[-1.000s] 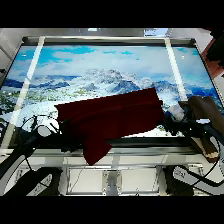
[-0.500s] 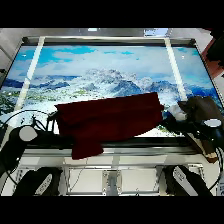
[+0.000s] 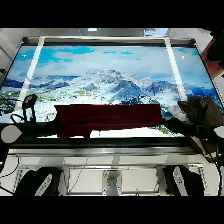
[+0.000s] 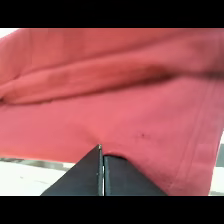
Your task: Fold the shirts.
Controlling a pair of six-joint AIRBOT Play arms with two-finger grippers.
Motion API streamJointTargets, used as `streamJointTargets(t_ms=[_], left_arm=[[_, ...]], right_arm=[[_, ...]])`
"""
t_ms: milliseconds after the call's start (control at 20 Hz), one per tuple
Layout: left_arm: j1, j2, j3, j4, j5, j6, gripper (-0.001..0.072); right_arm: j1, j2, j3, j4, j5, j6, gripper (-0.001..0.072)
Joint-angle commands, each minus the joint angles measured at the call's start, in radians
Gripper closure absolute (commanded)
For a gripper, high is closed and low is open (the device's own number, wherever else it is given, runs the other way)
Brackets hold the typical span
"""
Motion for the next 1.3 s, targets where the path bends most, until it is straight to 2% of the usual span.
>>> streamJointTargets(t_ms=[0, 150, 400, 650, 950, 1250], left_arm=[[0.000, -0.114, 0.077, 0.074, 0.047, 0.008, 0.0690], [0.000, -0.304, 0.182, 0.082, 0.113, 0.070, 0.0689], [0.000, -0.612, 0.358, 0.122, 0.177, 0.077, 0.0689], [-0.001, -0.793, 0.372, 0.119, 0.187, 0.102, 0.0689], [0.000, -0.912, 0.372, 0.134, 0.252, 0.101, 0.0689], [0.000, -0.946, 0.383, 0.128, 0.271, 0.098, 0.0687]], right_arm=[[0.084, 0.015, 0.080, -0.040, -0.145, 0.011, 0.0687], [0.212, -0.076, 0.179, -0.115, -0.297, 0.061, 0.0687], [0.351, -0.438, 0.266, -0.184, -0.349, 0.084, 0.0687], [0.388, -0.700, 0.340, -0.185, -0.475, 0.085, 0.0686], [0.388, -0.825, 0.411, -0.185, -0.533, 0.084, 0.0687], [0.388, -0.865, 0.411, -0.192, -0.482, 0.084, 0.0685]])
